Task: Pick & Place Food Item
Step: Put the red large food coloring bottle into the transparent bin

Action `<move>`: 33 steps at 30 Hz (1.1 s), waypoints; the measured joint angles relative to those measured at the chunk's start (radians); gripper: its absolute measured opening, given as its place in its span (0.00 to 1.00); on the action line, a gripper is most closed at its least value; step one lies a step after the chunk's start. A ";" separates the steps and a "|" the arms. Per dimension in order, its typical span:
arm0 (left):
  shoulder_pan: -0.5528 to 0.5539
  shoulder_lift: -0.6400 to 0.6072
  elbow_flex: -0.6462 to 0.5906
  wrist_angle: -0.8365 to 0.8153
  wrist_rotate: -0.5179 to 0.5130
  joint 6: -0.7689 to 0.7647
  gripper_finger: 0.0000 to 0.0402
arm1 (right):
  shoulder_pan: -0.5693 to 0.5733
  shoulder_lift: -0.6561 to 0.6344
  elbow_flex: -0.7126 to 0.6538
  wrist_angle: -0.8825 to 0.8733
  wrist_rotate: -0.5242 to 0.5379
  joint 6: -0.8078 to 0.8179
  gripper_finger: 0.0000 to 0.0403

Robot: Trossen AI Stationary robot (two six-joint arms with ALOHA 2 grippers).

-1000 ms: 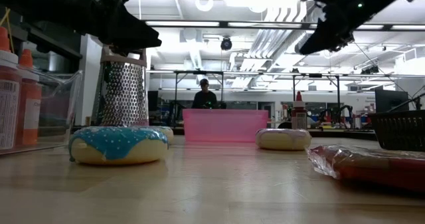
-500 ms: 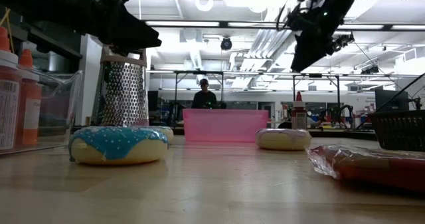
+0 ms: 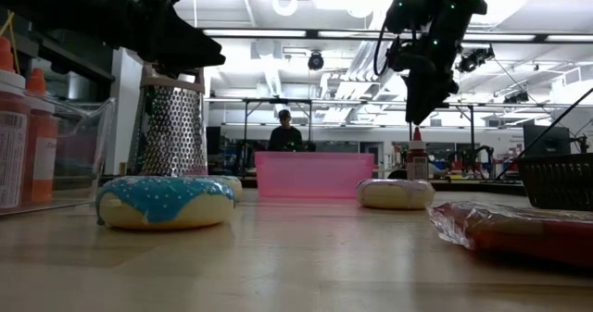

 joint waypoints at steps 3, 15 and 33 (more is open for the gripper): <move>0.000 0.000 0.000 0.000 0.000 0.000 0.38 | 0.000 0.000 0.000 0.000 0.000 0.006 0.40; 0.000 0.000 0.000 0.000 0.004 0.000 0.38 | 0.002 0.005 -0.027 0.000 0.012 0.019 0.40; 0.000 0.000 0.000 0.000 0.004 0.000 0.38 | 0.020 0.005 -0.115 0.090 -0.007 0.030 0.40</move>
